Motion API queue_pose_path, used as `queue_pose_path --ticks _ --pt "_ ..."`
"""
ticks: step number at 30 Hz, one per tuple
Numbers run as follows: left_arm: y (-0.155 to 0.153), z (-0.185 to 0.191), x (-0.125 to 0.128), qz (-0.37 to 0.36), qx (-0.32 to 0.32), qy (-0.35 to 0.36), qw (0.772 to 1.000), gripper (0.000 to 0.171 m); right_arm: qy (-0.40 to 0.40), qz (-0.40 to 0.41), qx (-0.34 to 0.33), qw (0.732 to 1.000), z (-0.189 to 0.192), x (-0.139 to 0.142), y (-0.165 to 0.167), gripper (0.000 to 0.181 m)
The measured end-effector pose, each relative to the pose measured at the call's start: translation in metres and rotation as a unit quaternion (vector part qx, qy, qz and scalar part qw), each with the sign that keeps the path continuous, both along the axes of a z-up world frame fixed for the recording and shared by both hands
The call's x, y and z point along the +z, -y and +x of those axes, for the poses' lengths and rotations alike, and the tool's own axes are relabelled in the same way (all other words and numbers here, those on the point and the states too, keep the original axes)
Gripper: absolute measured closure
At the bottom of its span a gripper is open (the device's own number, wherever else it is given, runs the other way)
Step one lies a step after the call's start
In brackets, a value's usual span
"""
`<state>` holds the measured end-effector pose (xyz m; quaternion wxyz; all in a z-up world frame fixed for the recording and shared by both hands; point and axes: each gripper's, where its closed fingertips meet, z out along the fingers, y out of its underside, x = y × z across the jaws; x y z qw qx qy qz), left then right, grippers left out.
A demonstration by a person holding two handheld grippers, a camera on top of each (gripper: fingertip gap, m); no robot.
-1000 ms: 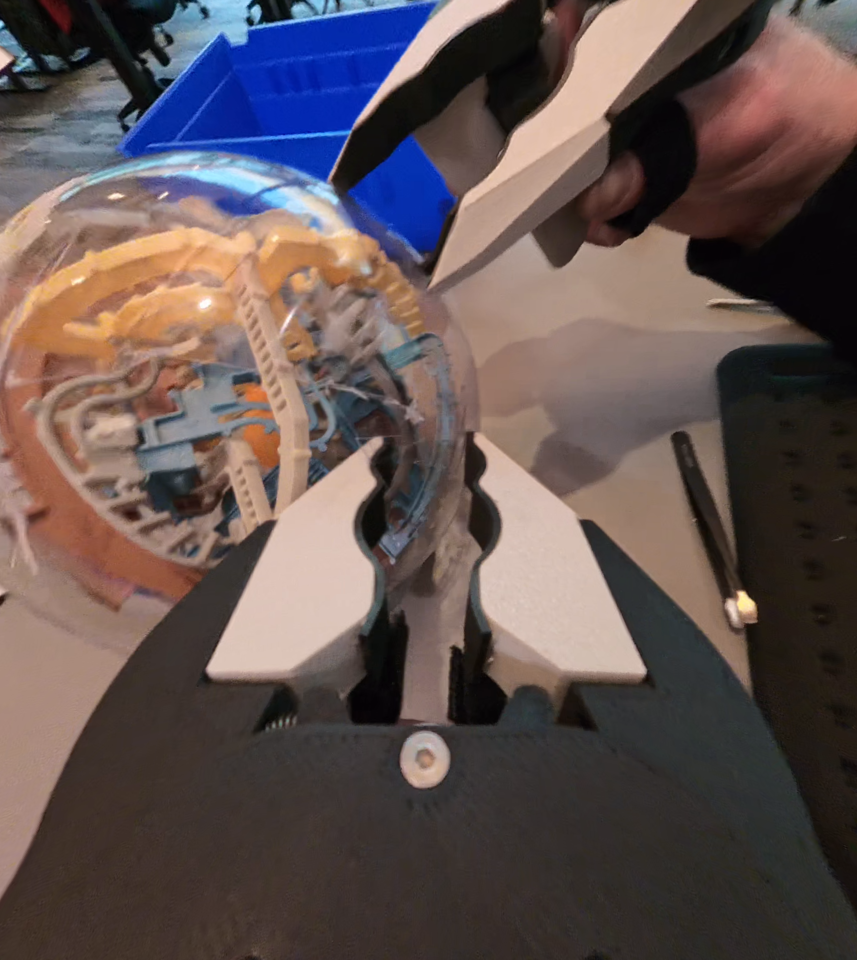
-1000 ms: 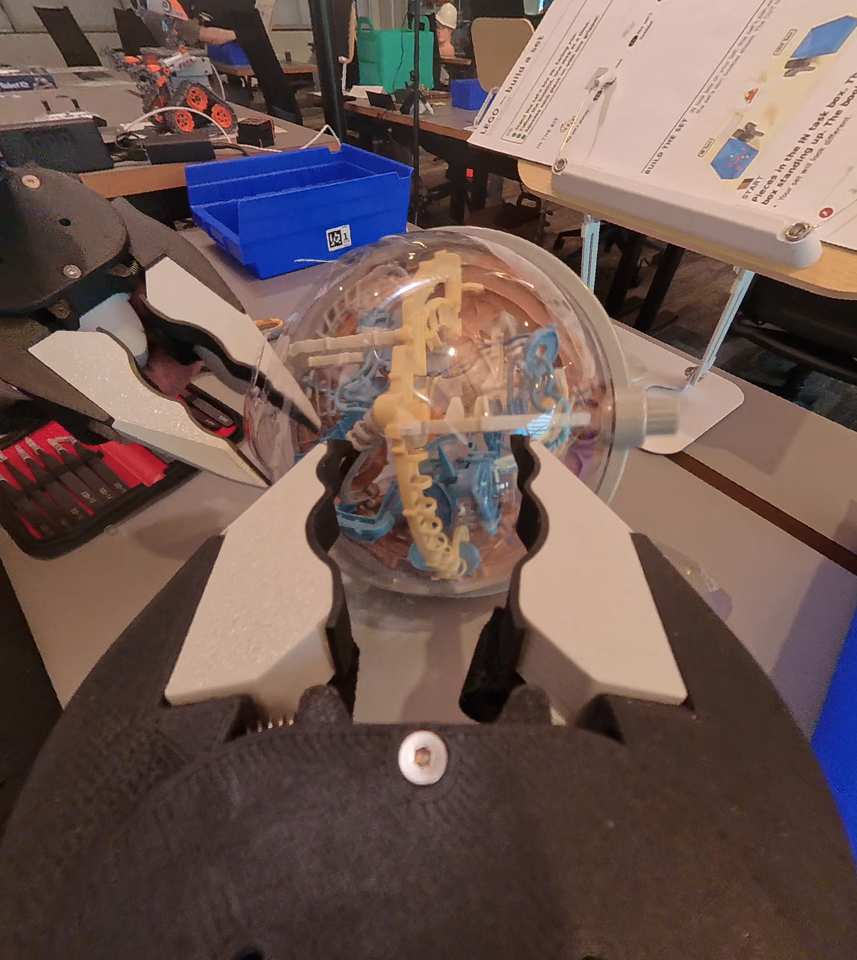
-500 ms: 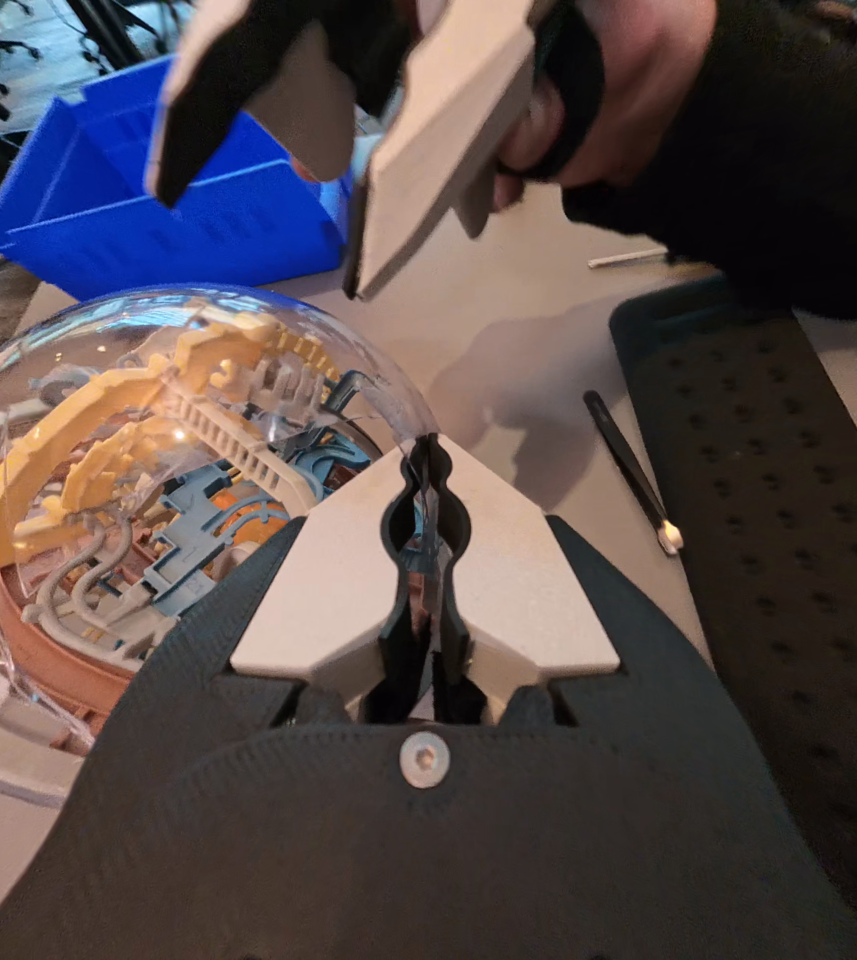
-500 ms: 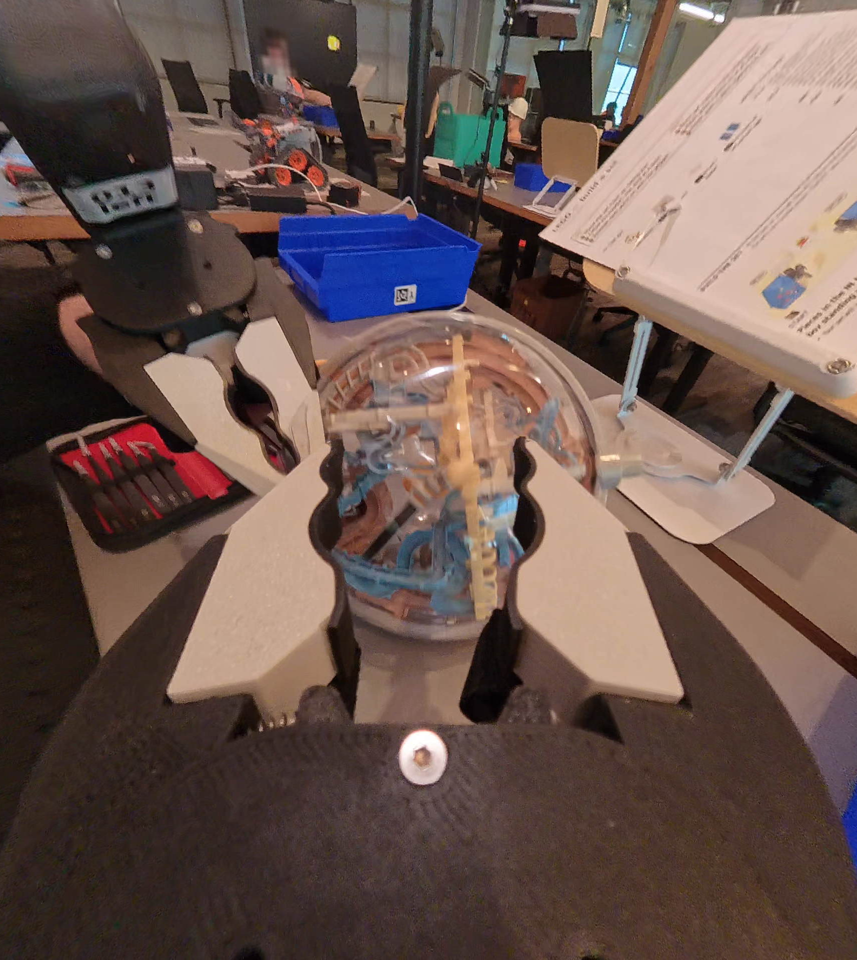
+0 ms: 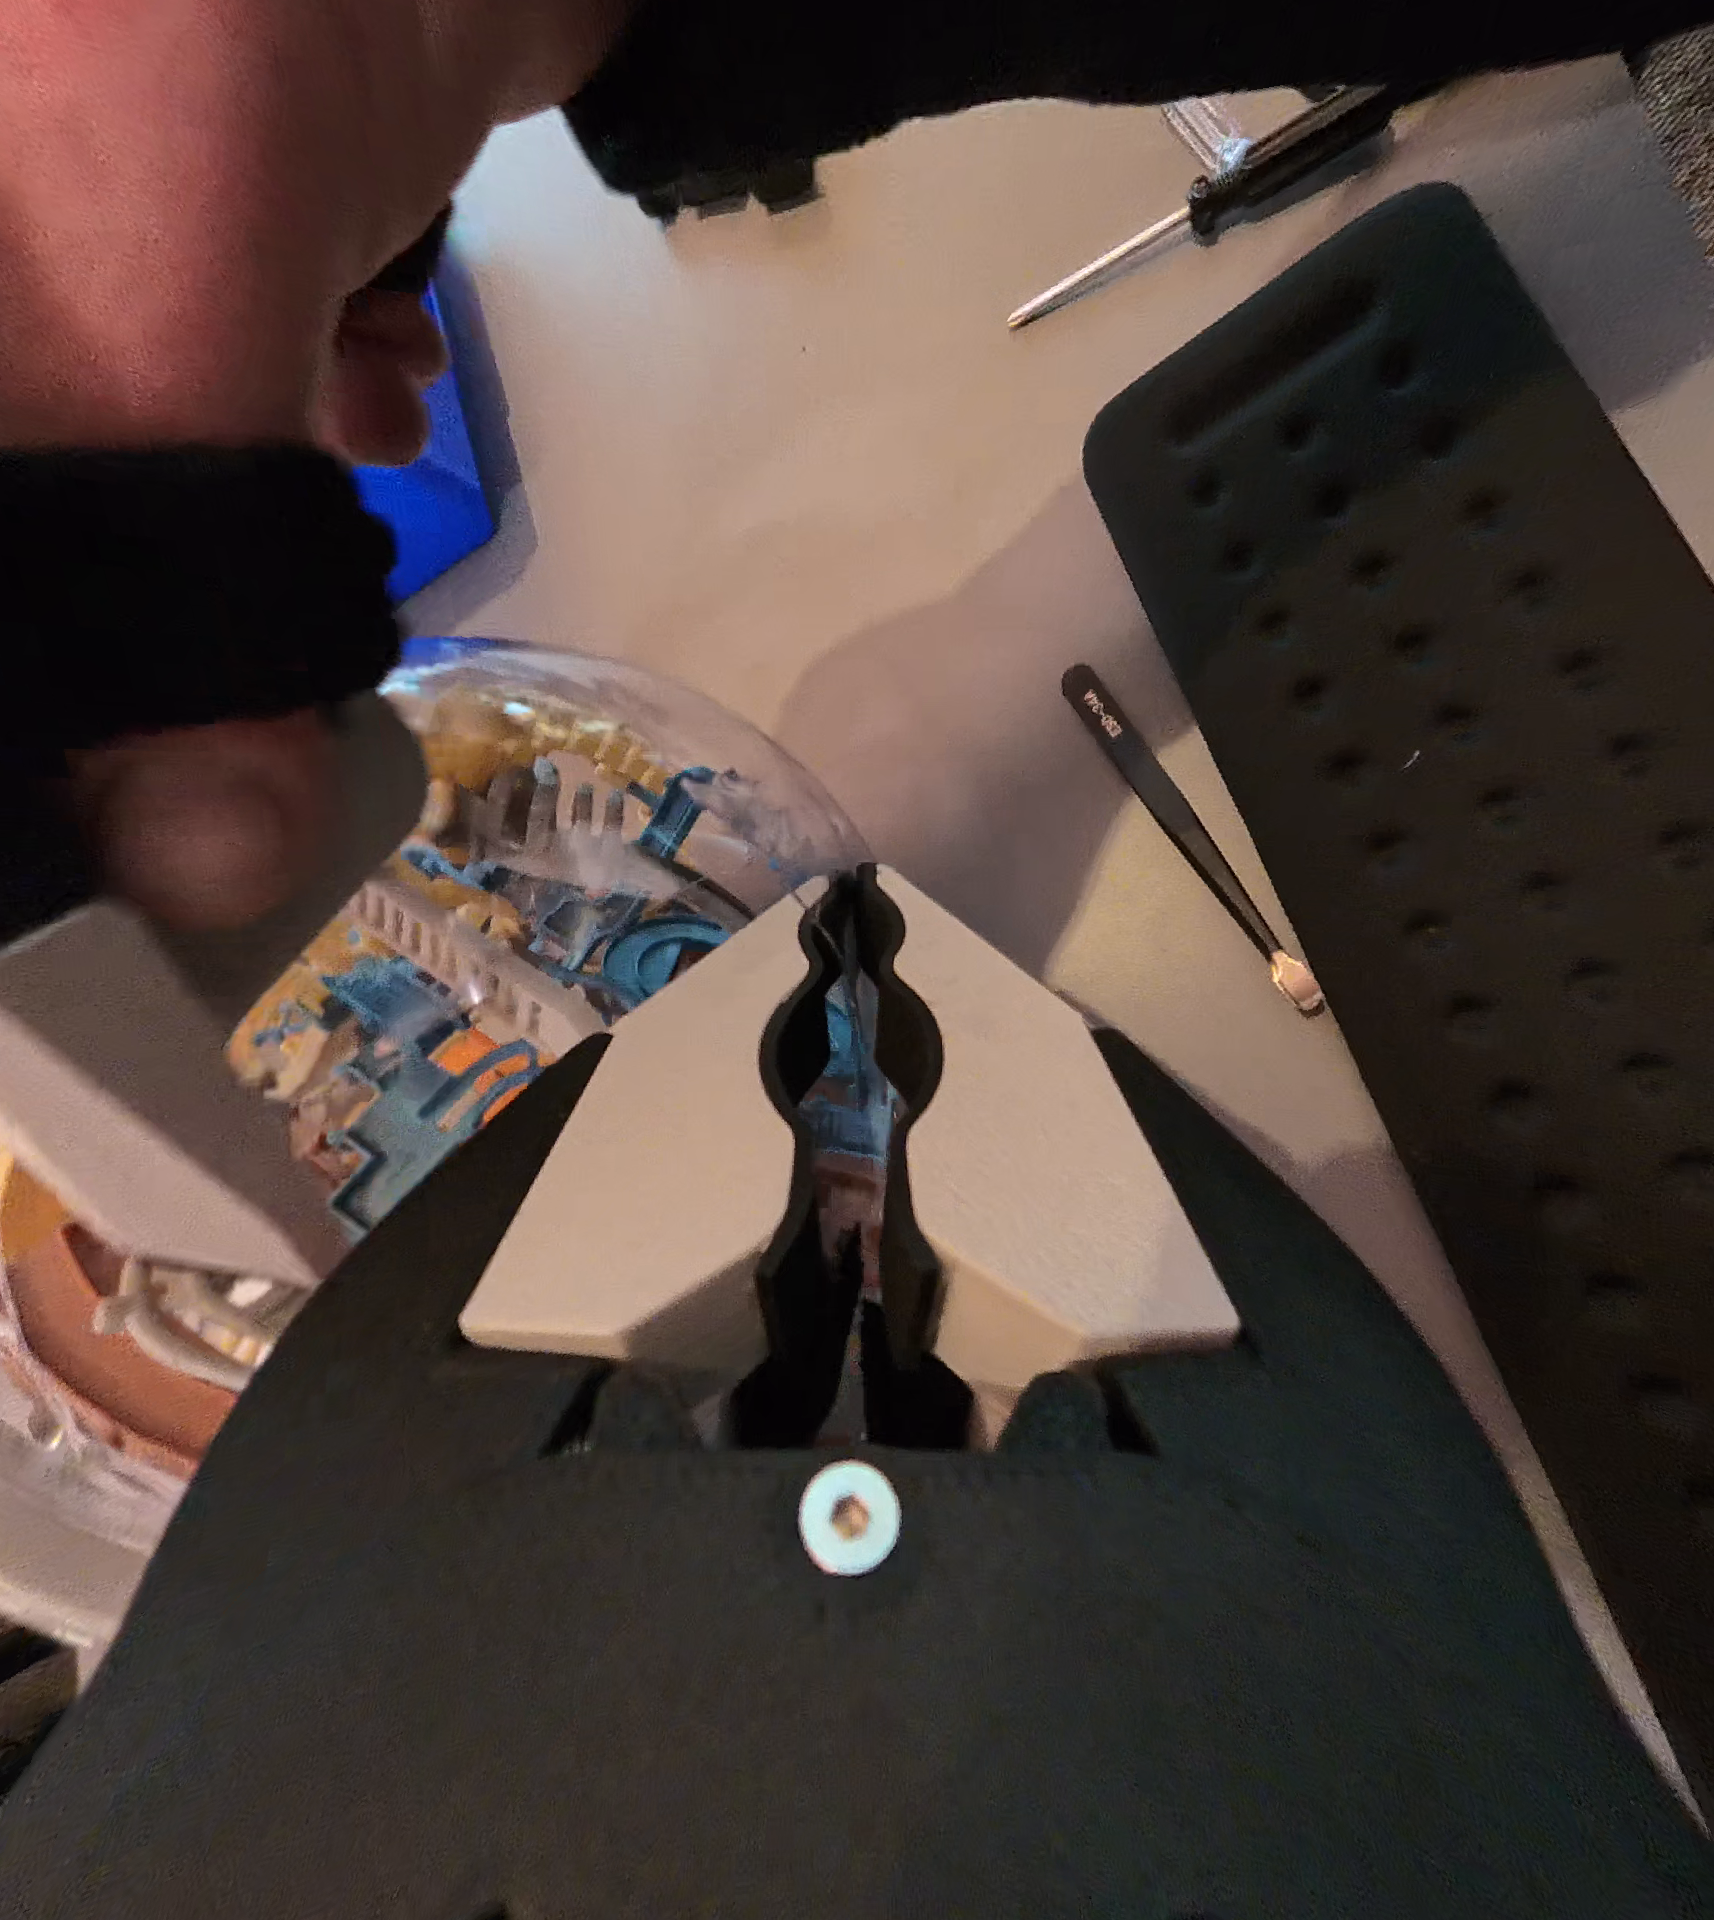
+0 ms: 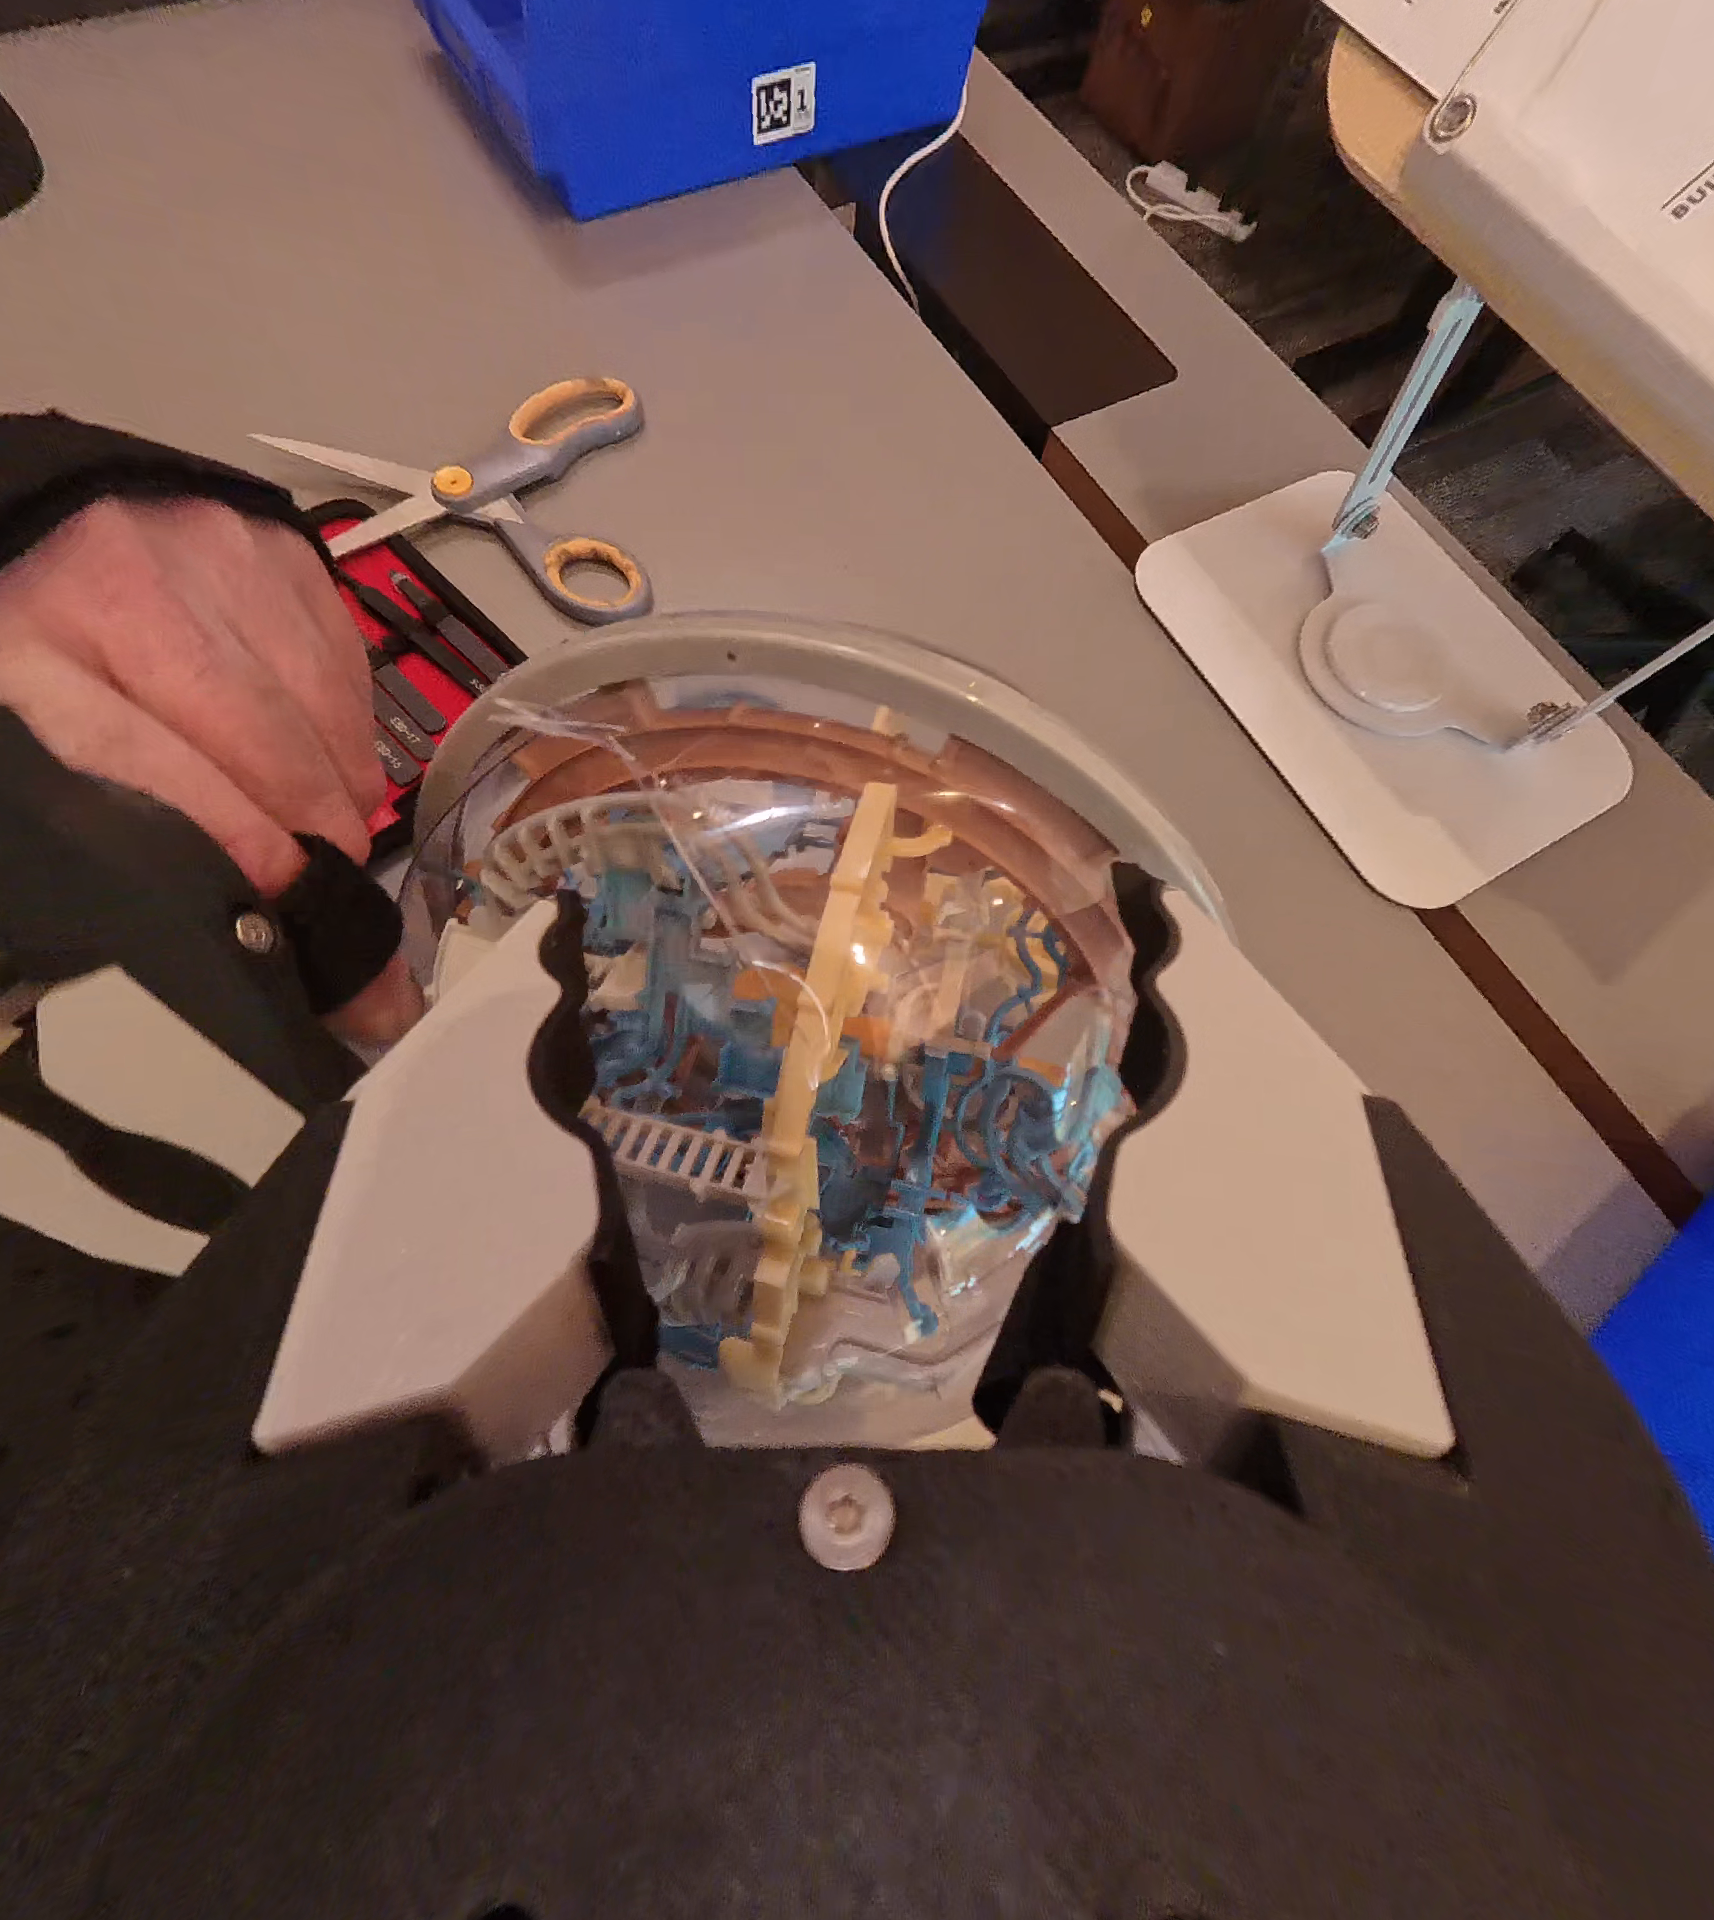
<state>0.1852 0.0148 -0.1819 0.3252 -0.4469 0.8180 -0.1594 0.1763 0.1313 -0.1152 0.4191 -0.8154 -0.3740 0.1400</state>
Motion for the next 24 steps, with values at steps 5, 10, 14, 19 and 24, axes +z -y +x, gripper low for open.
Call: queue_pose_path --ticks 5,10,14,19,24 --pt "-0.003 0.006 0.003 0.064 0.032 0.007 0.997 0.171 -0.006 -0.006 -0.004 1.0 0.001 0.005 -0.008 0.107" --pt "-0.007 0.011 0.005 0.117 0.069 0.013 0.991 0.169 -0.024 -0.008 -0.007 1.0 0.003 0.006 -0.009 0.11" --pt "-0.012 0.006 0.007 0.14 0.092 0.01 0.986 0.166 -0.038 -0.016 -0.032 0.999 0.013 0.006 -0.01 0.109" --pt "-0.023 -0.017 0.01 0.013 0.103 0.017 0.995 0.16 -0.048 -0.034 -0.041 0.997 0.017 0.011 -0.01 0.11" --pt "-0.055 -0.062 0.033 -0.01 0.16 0.044 0.986 0.137 -0.019 -0.02 -0.05 0.998 0.015 0.01 -0.014 0.108"
